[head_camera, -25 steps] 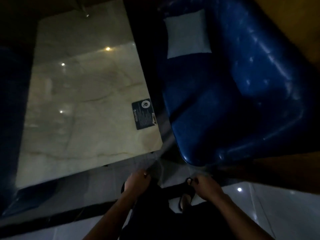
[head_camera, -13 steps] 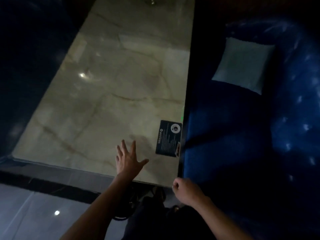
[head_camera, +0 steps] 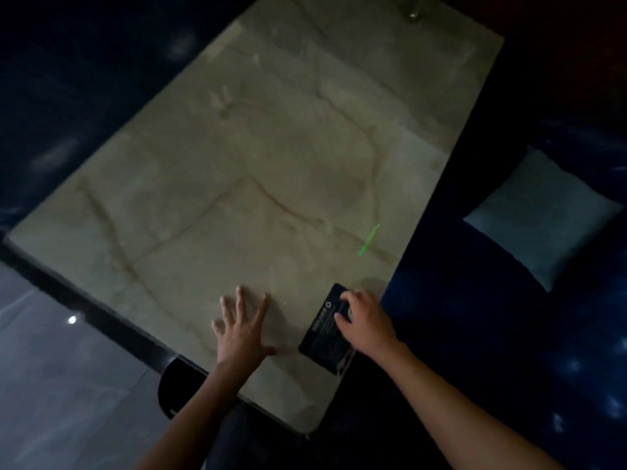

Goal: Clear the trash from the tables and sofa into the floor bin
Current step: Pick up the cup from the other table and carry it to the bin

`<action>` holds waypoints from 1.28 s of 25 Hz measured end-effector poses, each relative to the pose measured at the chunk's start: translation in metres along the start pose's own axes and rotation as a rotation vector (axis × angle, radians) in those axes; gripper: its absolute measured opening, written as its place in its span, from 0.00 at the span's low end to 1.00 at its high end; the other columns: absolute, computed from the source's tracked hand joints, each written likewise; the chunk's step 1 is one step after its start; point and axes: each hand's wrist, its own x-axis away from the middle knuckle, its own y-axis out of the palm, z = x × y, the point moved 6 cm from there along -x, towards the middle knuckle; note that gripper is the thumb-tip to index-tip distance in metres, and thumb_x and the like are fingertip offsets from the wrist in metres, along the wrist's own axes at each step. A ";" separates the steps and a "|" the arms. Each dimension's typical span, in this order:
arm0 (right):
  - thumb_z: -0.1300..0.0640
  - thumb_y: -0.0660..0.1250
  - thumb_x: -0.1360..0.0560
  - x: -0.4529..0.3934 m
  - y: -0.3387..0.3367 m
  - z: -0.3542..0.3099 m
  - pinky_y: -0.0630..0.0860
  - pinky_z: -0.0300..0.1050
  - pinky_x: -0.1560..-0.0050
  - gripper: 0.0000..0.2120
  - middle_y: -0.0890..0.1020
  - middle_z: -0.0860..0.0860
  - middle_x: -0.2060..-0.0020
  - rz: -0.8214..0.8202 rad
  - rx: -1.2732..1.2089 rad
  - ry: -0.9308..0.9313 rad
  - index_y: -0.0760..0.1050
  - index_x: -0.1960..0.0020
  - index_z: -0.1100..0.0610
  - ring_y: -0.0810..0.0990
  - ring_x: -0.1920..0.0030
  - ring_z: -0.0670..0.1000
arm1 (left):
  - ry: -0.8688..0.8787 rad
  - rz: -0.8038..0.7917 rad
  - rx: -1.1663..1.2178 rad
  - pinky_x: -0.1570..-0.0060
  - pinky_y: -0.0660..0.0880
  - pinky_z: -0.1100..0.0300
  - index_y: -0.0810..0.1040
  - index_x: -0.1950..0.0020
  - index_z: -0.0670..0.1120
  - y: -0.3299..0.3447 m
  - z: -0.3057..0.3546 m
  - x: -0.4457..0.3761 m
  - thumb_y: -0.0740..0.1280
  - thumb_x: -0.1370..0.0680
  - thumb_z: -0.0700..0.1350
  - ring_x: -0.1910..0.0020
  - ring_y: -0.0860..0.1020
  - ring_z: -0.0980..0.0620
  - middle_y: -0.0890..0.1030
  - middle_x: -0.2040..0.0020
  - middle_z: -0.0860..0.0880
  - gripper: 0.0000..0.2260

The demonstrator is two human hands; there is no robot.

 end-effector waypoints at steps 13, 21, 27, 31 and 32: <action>0.23 0.68 0.45 -0.117 -0.015 0.034 0.51 0.64 0.25 0.67 0.33 0.63 0.24 -0.197 0.418 -0.043 0.29 0.24 0.42 0.38 0.24 0.70 | -0.259 0.147 0.179 0.29 0.65 0.42 0.57 0.22 0.53 -0.007 0.025 0.006 0.62 0.23 0.61 0.22 0.49 0.34 0.47 0.19 0.41 0.32; 0.24 0.68 0.42 -0.109 -0.023 0.028 0.51 0.68 0.28 0.64 0.32 0.63 0.23 -0.195 0.388 -0.083 0.31 0.23 0.43 0.36 0.24 0.70 | -0.181 0.378 0.183 0.26 0.58 0.42 0.58 0.22 0.53 -0.089 0.107 -0.073 0.62 0.24 0.64 0.21 0.51 0.37 0.52 0.20 0.40 0.34; 0.27 0.74 0.53 -0.121 -0.056 0.015 0.73 0.70 0.43 0.60 0.65 0.67 0.27 -0.285 0.328 -0.170 0.65 0.25 0.46 0.71 0.33 0.72 | 0.040 0.381 0.129 0.24 0.53 0.39 0.55 0.20 0.53 -0.178 0.224 -0.234 0.60 0.24 0.64 0.21 0.45 0.36 0.49 0.19 0.42 0.35; 0.32 0.70 0.40 -0.199 -0.117 0.064 0.81 0.53 0.46 0.33 0.79 0.53 0.34 -0.129 0.249 -0.282 0.77 0.37 0.40 0.82 0.42 0.57 | 0.127 0.404 0.074 0.24 0.51 0.37 0.56 0.21 0.53 -0.236 0.288 -0.353 0.60 0.24 0.63 0.21 0.45 0.37 0.49 0.19 0.43 0.34; 0.35 0.66 0.34 -0.236 -0.142 0.086 0.77 0.54 0.40 0.30 0.75 0.54 0.31 -0.032 0.213 -0.250 0.75 0.34 0.43 0.79 0.37 0.59 | 0.145 0.408 0.049 0.25 0.50 0.35 0.55 0.21 0.53 -0.247 0.304 -0.384 0.59 0.24 0.63 0.21 0.44 0.37 0.48 0.19 0.44 0.34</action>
